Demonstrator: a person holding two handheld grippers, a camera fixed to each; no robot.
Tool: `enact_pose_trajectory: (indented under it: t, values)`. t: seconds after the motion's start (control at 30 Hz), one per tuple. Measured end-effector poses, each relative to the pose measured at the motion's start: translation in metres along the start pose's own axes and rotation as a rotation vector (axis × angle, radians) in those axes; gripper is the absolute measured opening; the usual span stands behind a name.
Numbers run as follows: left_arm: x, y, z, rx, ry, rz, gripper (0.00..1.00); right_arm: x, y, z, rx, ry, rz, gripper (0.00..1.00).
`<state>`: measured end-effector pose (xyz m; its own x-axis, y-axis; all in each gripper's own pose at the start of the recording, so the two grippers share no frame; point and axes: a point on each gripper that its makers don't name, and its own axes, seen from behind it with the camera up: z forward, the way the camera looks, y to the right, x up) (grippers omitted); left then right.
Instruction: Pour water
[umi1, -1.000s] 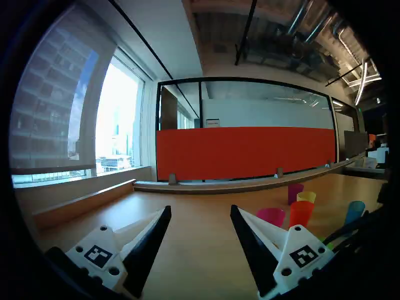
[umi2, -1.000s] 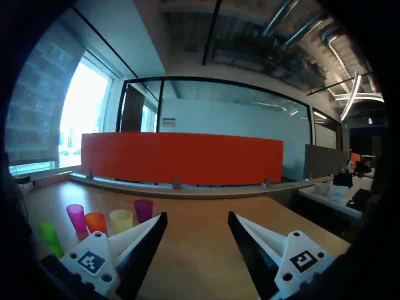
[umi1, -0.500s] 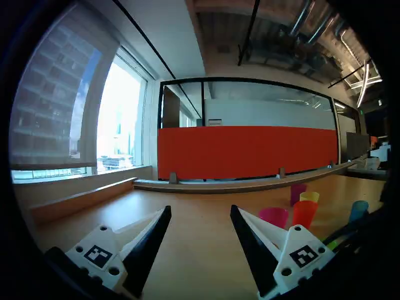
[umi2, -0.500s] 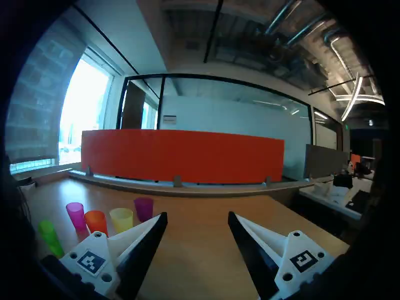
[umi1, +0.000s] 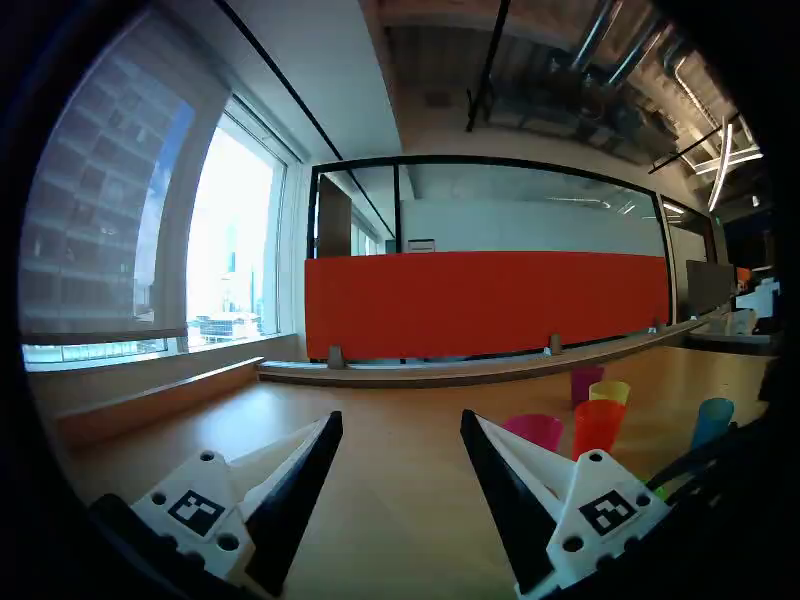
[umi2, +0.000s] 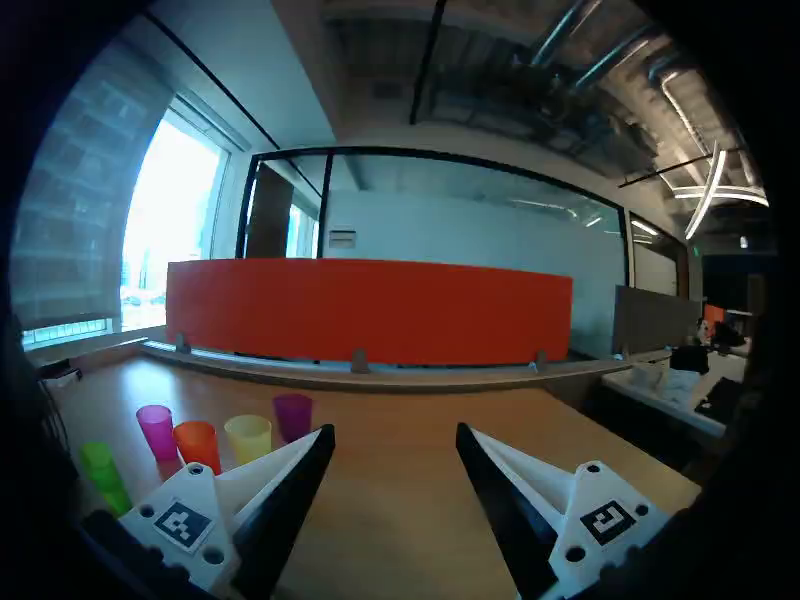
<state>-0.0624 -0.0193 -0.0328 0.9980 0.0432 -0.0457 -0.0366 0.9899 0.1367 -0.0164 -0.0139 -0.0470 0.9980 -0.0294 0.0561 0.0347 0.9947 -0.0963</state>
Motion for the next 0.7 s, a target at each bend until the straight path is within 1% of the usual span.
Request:
enact_pose_trajectory:
  t: [0.27,0.4,0.7]
  values:
    - [-0.0049,0.0047,0.0009,-0.008,-0.007,-0.017,0.87,0.0020,0.0029,-0.0013,-0.002,0.004,0.003,0.94]
    - [-0.0049,0.0044,0.0021,-0.010,-0.008,-0.024,0.87,0.0033,0.0032,-0.0025,-0.002,0.008,0.001,0.94]
    - [-0.0080,0.0066,0.0047,-0.024,-0.022,-0.025,0.87,0.0048,0.0029,-0.0051,0.001,0.012,-0.007,0.94]
